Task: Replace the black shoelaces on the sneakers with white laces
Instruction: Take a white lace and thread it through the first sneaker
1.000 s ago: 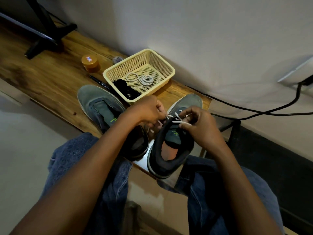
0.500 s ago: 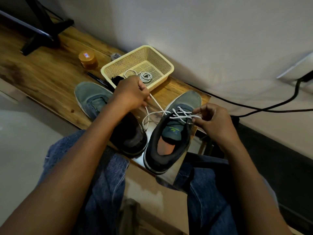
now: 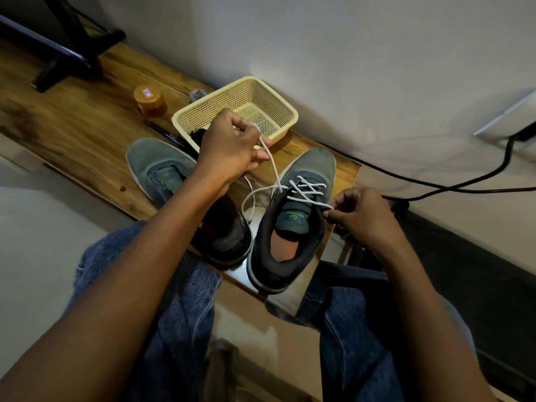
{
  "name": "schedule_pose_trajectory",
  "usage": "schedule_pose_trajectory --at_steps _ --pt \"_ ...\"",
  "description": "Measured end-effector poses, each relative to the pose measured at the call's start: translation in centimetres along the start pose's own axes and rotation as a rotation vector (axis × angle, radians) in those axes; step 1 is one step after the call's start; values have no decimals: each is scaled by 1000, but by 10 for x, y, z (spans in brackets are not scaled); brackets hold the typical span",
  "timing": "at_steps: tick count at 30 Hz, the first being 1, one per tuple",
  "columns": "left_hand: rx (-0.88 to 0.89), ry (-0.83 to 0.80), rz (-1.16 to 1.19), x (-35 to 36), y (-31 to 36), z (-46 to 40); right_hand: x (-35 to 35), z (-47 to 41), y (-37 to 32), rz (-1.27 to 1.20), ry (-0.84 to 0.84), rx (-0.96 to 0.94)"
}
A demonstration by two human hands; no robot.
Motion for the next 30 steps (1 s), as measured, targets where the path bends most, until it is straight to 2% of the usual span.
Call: schedule_pose_trajectory --at_steps 14,16,18,22,25,27,30 --pt "148 170 195 -6 4 -1 4 -2 -3 -46 29 -15" --pt "144 170 69 -7 2 -3 5 -3 -2 -30 38 -22" --pt "124 96 -197 -6 -2 -7 5 -4 -1 -2 49 -35" --pt "74 -241 -670 5 -15 -4 5 -5 -1 14 52 -50" --pt "16 -389 -789 12 -29 -2 5 -5 -2 19 53 -55" --pt "40 -409 -820 16 -32 -1 5 -5 -2 16 52 -52" --pt "137 -292 -941 15 -29 -2 5 -5 -2 20 49 -44"
Point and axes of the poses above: each hand's wrist, its own z-axis away from the middle knuckle, its own x-axis out of the palm, y = z × x, the point moved 2 cm from there along -z, towards the middle knuckle, and after that the axes turned 8 degrees about -x, right-handed, at the moved point
